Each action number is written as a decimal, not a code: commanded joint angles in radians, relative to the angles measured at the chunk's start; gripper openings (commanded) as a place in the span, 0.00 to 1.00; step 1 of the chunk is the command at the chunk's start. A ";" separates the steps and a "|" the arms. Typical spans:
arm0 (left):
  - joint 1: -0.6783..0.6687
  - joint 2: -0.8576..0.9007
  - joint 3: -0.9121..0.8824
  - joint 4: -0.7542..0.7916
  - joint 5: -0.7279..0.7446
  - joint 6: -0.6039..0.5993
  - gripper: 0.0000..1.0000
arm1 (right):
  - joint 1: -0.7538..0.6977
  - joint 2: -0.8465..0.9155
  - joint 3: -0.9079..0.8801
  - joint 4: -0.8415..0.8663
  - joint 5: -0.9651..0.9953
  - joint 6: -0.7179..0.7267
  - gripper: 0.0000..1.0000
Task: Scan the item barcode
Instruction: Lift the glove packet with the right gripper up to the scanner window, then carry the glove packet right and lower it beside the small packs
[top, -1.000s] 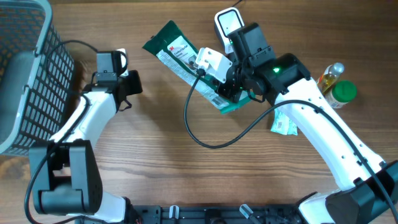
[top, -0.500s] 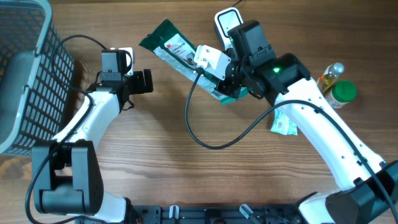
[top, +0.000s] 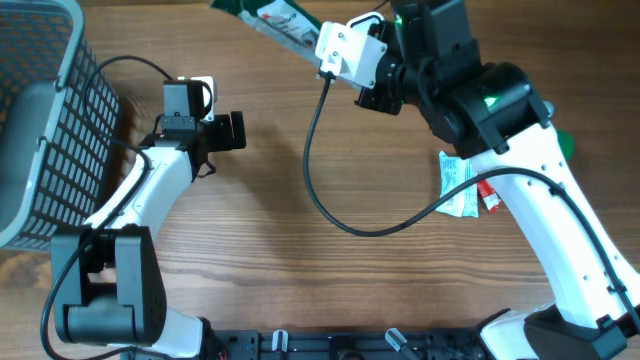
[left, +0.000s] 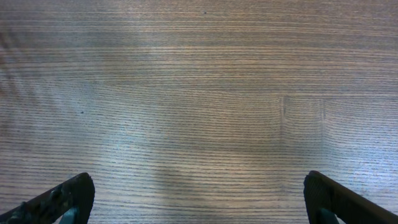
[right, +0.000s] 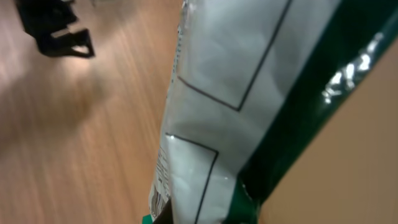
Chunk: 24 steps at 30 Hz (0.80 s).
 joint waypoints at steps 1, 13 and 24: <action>-0.001 -0.010 0.000 0.000 -0.008 0.015 1.00 | 0.001 0.056 0.013 0.075 0.127 -0.102 0.04; -0.001 -0.010 0.000 0.000 -0.008 0.015 1.00 | -0.016 0.394 0.013 0.544 0.394 -0.158 0.04; -0.001 -0.010 0.000 0.000 -0.008 0.015 1.00 | -0.042 0.598 0.009 0.871 0.477 -0.292 0.04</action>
